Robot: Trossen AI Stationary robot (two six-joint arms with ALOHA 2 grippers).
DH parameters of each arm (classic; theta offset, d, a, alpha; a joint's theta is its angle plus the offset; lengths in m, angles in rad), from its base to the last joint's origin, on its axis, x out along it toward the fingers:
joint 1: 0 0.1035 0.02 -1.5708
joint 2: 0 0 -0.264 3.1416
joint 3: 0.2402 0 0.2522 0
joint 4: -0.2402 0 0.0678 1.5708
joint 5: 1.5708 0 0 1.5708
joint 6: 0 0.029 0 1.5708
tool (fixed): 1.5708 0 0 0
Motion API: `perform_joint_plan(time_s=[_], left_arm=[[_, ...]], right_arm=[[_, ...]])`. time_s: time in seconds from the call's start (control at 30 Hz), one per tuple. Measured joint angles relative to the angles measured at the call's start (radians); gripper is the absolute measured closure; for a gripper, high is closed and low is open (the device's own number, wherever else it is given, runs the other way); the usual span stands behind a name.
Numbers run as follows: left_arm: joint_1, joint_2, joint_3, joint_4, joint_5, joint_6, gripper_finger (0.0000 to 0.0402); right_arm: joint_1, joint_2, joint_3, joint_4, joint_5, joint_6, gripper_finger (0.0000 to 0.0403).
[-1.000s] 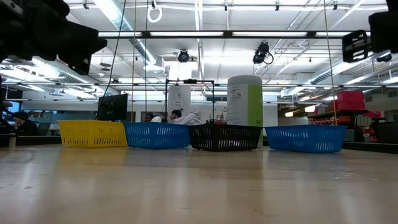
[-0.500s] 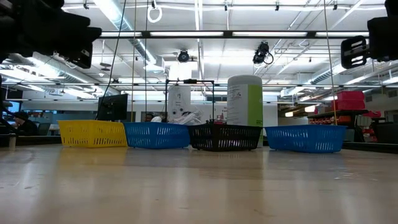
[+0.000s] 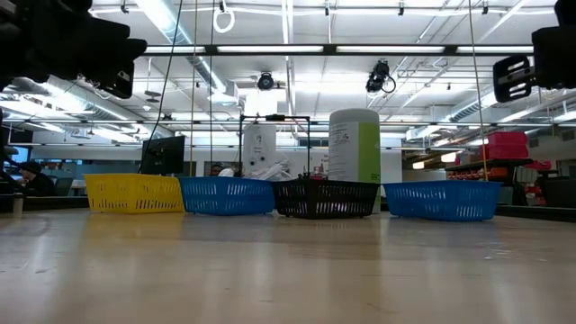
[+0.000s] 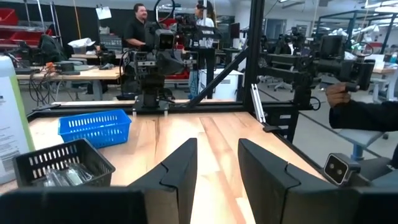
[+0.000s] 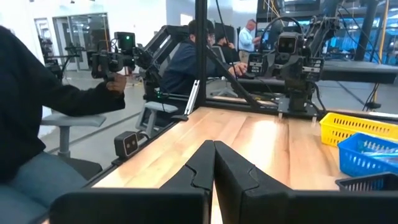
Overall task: Pick & Place Travel size toiletries
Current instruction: Return to Home Position
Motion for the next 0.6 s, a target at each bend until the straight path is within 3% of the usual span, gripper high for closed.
perform_joint_plan(time_s=[0.23, 0.6], left_arm=[[0.000, -0.120, 0.000, -0.035, 0.000, 0.092, 0.0276], [0.001, -0.561, 0.000, -0.487, 0.007, 0.106, 0.0276]], right_arm=[[0.000, 0.000, 0.000, 0.000, 0.000, 0.022, 0.0389], [0.000, 0.000, 0.000, 0.000, 0.000, 0.019, 0.0389]])
